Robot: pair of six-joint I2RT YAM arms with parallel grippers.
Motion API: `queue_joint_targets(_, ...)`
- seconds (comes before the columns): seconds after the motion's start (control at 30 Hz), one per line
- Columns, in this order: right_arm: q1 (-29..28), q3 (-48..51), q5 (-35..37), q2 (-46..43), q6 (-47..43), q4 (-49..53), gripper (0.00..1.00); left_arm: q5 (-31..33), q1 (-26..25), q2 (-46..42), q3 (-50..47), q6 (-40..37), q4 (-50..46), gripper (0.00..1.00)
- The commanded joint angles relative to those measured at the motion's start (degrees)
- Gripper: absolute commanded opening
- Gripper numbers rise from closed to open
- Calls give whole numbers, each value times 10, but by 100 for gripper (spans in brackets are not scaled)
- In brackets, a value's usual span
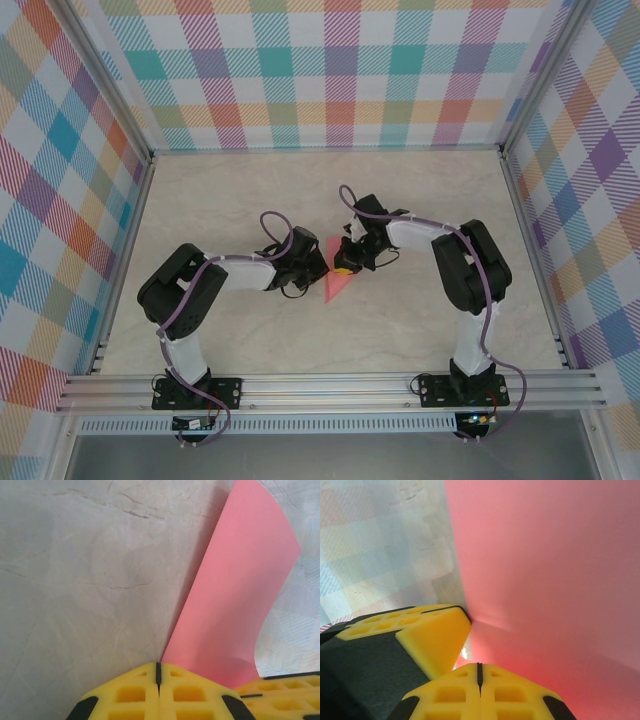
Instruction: Fold a paper plane with a square sheet of paper (pick it up from the middle)
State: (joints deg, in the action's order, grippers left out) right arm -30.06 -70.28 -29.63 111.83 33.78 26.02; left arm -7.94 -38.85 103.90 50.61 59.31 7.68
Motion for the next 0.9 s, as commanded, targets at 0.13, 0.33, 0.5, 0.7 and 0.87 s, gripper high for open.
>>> queue_joint_targets(0.13,2,-1,12,17,-9,20,0,10,0,18,-4,-18,-76,0)
queue_joint_targets(0.33,2,-3,7,22,-6,7,0,11,0,-3,7,-31,-85,0)
queue_joint_targets(0.5,1,-4,4,17,-4,0,0,4,0,-40,6,-40,-85,0)
queue_joint_targets(0.7,2,0,3,10,-3,-3,0,-50,0,-71,-35,-37,-29,22)
queue_joint_targets(0.87,2,1,-2,8,-3,-5,0,-83,1,-87,-65,-42,22,34)
